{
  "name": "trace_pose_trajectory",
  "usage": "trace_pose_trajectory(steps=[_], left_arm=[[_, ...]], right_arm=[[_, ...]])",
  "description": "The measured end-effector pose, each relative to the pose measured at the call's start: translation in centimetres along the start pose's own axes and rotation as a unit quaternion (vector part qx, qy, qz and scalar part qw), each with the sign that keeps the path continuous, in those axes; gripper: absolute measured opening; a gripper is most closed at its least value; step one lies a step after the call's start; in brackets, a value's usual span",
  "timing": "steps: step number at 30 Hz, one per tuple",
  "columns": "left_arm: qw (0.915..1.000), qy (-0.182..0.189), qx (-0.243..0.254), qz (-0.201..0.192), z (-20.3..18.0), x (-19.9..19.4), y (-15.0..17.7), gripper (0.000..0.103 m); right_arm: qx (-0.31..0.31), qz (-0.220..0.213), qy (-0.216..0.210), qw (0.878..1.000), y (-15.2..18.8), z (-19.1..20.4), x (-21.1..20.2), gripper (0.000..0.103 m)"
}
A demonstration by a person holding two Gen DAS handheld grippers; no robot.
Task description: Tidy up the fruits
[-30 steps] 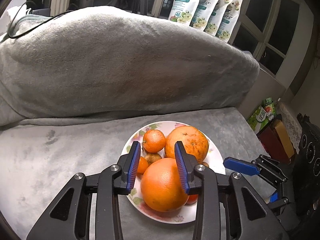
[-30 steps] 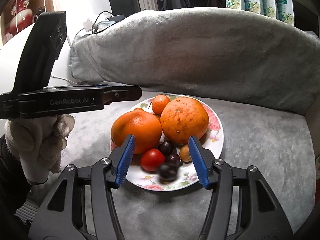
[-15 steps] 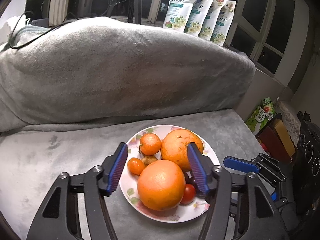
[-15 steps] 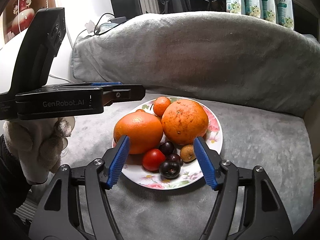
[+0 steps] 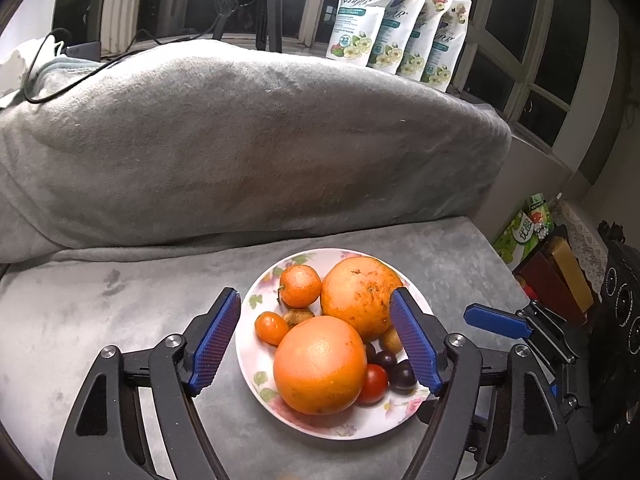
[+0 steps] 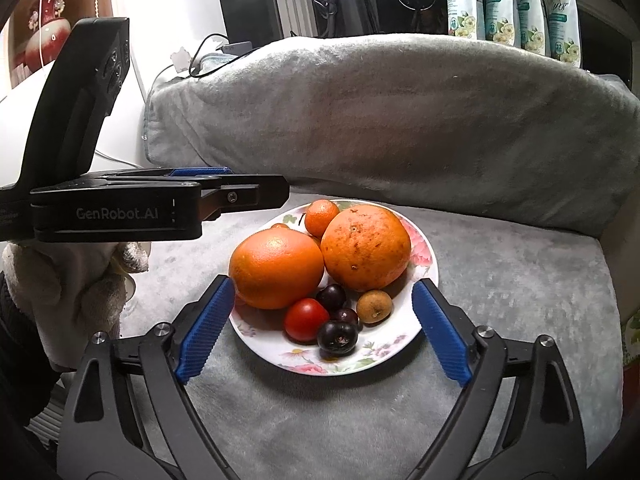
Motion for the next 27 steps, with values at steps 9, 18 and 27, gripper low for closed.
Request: trace_pose_trajectory(steps=[9,18,27], left_arm=[[0.9999,-0.013,-0.005,0.001,0.1,-0.4,0.1,0.077],[0.9997,-0.025,0.001,-0.006,-0.1,-1.1,0.1,0.077],[0.9987,-0.039,0.014,-0.03,-1.0,-3.0,0.0,0.077]], right_arm=[[0.007,-0.006,0.007,1.0,-0.1,-0.4,-0.3,0.094],[0.029,-0.021,0.022,0.999,-0.3,-1.3,-1.0,0.095],[0.029,-0.037,0.041,0.998,-0.6,-1.5,-2.0,0.095]])
Point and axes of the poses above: each gripper's, at about its wrist camera, not at the fingertips, and x roughly the way its jaws point, z to its left, y to its underside, the point moved 8 cm from there along x, roughly the way its jaws point, and after that the axes turned 9 degrees about y, right-handed, at the moved point
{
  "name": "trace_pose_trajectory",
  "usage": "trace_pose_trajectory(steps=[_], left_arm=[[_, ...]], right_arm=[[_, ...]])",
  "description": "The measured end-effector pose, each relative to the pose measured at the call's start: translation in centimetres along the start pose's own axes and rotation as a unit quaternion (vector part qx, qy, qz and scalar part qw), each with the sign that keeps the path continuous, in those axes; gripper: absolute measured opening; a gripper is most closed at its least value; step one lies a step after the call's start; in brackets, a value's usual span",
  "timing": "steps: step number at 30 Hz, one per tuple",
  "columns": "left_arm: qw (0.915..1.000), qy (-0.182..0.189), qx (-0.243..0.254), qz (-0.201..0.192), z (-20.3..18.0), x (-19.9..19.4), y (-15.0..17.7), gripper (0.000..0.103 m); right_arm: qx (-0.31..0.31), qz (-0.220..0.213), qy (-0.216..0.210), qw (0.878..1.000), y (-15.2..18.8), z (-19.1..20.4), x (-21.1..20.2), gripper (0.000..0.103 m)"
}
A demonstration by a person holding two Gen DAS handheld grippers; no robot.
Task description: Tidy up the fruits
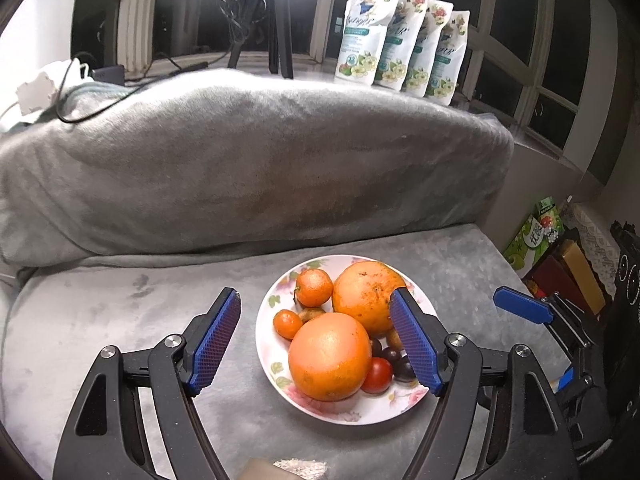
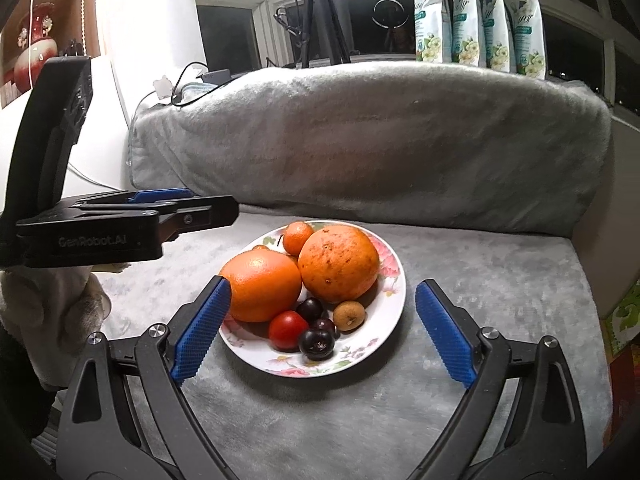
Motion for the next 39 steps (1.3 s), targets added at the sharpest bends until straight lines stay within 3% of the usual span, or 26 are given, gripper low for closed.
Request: trace_pose_trajectory(steps=[39], left_arm=[[0.9957,-0.035,-0.005,-0.086,-0.9,-8.4,2.0,0.08]], right_arm=[[0.006,-0.068,0.05,0.996,-1.1,0.3,-5.9,0.096]])
Point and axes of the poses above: each gripper's, at about its wrist camera, not at the fingertips, and x roughly the way its jaws point, z to its left, y to its underside, the point moved 8 cm from there along x, roughly the way its jaws point, and after that the axes turned 9 degrees about y, right-handed, at the moved point
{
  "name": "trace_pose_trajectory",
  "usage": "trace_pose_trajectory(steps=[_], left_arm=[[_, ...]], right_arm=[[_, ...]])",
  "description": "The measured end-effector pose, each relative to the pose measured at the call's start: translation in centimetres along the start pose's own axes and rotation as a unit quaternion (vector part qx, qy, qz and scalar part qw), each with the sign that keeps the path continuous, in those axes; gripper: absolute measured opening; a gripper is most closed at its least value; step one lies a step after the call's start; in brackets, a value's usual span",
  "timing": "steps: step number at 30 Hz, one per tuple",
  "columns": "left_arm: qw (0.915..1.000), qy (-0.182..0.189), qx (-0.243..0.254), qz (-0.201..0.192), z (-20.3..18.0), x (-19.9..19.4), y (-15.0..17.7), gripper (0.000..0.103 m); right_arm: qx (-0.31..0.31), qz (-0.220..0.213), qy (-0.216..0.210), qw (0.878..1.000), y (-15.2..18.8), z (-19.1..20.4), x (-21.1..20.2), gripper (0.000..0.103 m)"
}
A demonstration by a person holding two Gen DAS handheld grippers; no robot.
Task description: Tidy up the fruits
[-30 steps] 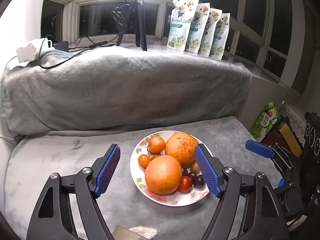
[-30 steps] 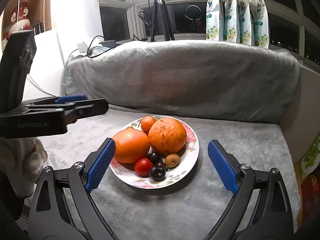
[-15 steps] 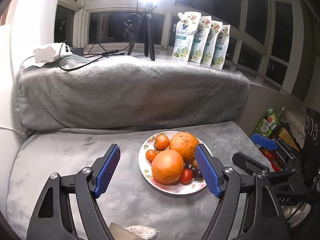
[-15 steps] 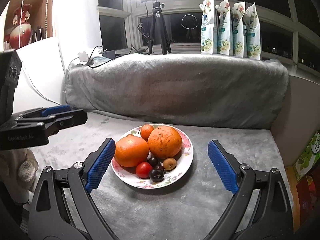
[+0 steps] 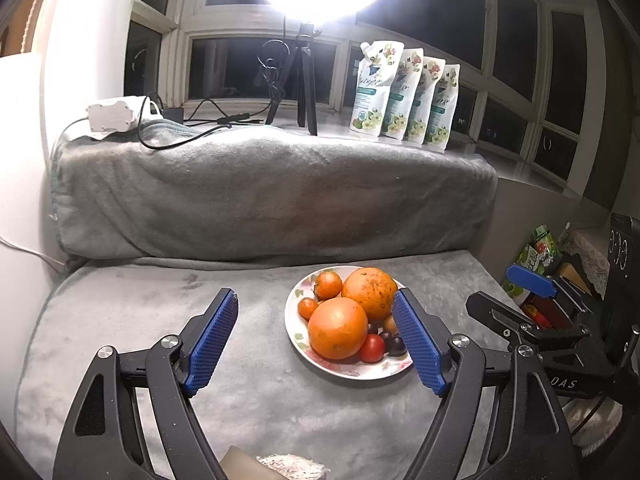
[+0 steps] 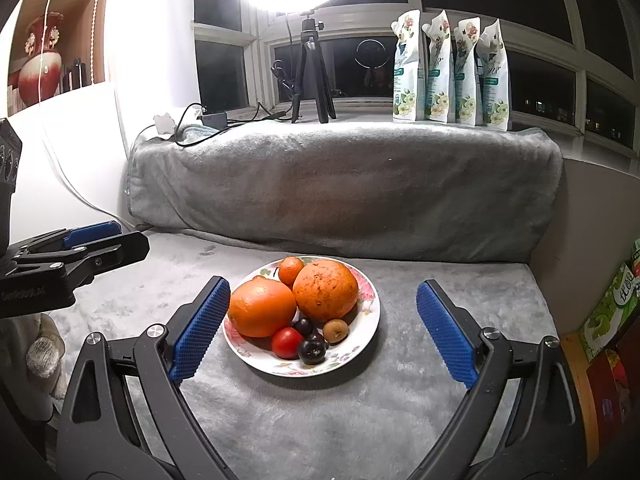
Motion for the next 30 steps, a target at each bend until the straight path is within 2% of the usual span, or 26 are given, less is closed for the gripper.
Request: trace_pose_trajectory(steps=[30], left_arm=[[1.0,-0.006,0.002,-0.003,0.37,-0.77,0.27,0.08]], right_arm=[[0.0,0.005,-0.001,1.0,0.31,0.09,-0.14,0.096]])
Point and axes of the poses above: each gripper's, at about its wrist camera, not at the fingertips, and x roughly the way its jaws point, z to its left, y to its underside, the point moved 8 cm from there along x, roughly the way its jaws point, and after that the axes turned 9 degrees about y, right-handed, at the moved point
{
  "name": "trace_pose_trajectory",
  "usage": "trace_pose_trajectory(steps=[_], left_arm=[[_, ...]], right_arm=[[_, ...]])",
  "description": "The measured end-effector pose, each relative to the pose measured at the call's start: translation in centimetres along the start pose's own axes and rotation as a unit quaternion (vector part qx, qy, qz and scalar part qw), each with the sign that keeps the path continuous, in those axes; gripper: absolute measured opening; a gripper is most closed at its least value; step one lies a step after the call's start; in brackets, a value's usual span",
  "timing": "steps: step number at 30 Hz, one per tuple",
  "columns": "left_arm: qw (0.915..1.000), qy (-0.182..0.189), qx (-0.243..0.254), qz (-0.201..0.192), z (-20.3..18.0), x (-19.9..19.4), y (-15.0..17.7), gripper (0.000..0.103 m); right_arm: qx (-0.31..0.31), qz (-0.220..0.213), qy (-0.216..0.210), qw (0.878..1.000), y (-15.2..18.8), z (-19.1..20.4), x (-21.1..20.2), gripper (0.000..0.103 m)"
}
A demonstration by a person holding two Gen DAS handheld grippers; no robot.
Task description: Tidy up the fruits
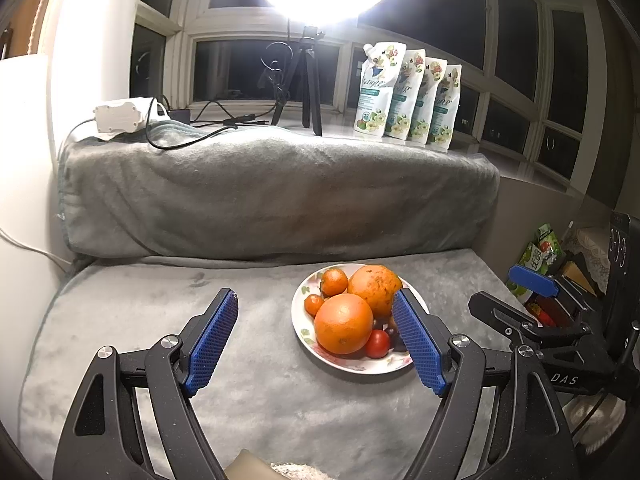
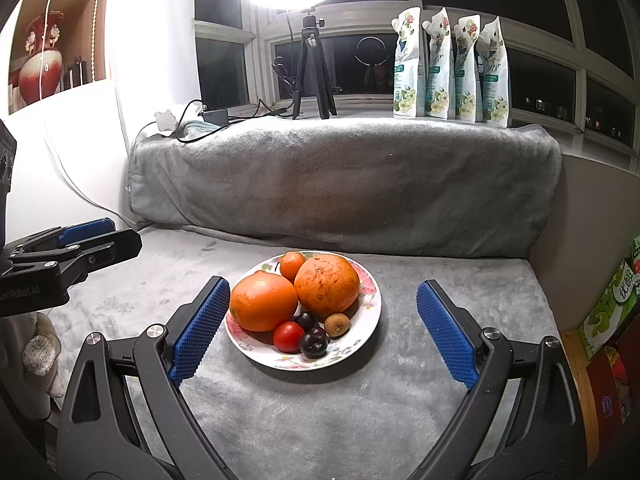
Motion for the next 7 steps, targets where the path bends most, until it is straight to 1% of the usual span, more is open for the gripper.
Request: trace_pose_trajectory(steps=[7], left_arm=[[1.0,-0.001,0.002,-0.001,0.06,0.03,0.08,0.08]], right_arm=[[0.0,0.0,0.001,1.0,0.02,0.0,0.01,0.096]])
Point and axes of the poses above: each gripper's, at about its wrist camera, not at the fingertips, and x roughly the way its jaws point, z to its left, y to its underside, the point moved 8 cm from there along x, roughly the way its jaws point, and after that the axes turned 9 degrees about y, right-handed, at the moved point
